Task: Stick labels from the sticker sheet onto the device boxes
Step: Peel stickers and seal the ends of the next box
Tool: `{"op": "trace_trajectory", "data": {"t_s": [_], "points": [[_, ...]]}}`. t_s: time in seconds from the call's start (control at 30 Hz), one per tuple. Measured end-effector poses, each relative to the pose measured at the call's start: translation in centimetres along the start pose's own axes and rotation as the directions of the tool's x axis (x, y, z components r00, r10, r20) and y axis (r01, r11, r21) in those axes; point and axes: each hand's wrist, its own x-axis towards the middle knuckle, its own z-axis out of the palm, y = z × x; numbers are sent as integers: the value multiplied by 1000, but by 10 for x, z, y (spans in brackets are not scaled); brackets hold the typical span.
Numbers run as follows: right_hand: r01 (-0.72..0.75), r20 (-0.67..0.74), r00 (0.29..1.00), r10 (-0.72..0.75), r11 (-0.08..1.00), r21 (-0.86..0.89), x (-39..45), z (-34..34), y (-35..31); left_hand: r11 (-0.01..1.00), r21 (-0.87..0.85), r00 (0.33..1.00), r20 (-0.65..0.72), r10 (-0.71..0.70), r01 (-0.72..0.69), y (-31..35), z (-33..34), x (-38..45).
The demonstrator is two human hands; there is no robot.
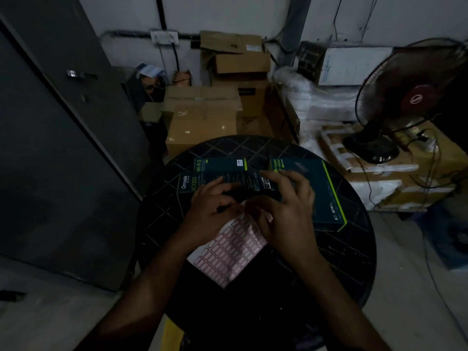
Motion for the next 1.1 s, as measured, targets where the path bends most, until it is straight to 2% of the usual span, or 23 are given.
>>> {"op": "trace_trajectory", "data": {"t_s": [0.13, 0.37, 0.47, 0.57, 0.63, 0.73, 0.83, 0.97, 1.1], "points": [[-29, 18, 999, 28, 999, 32, -1, -1, -2, 1000, 7, 999, -27, 23, -23, -2, 2, -1], [18, 82, 996, -18, 1000, -11, -4, 2, -5, 1000, -16, 999, -37, -4, 3, 3, 3, -3], [-1, 147, 989, -13, 995, 97, -6, 3, -5, 1000, 4, 999, -46, -18, 18, 3, 5, -3], [-50, 150, 988, 21, 980, 194, -6, 4, -1, 1000, 9, 999, -46, 6, -6, 0, 4, -2], [-102, 158, 986, 52, 939, 329, -6, 1, 0, 999, 31, 999, -49, 15, -13, -1, 3, -2], [-196, 167, 978, 123, 811, 550, -2, -8, 4, 998, 52, 999, -41, 26, -24, 2, 2, 0], [-329, 282, 943, 179, 648, 687, 0, -12, 17, 999, 48, 999, -42, 10, -8, 2, 1, 1], [-356, 322, 929, 185, 685, 636, -1, -11, 33, 999, 42, 997, -72, 8, -5, 3, 2, 2], [-395, 236, 917, 321, 656, 643, -21, 6, 52, 997, 78, 986, -163, 40, -28, 3, 5, 2]]}}
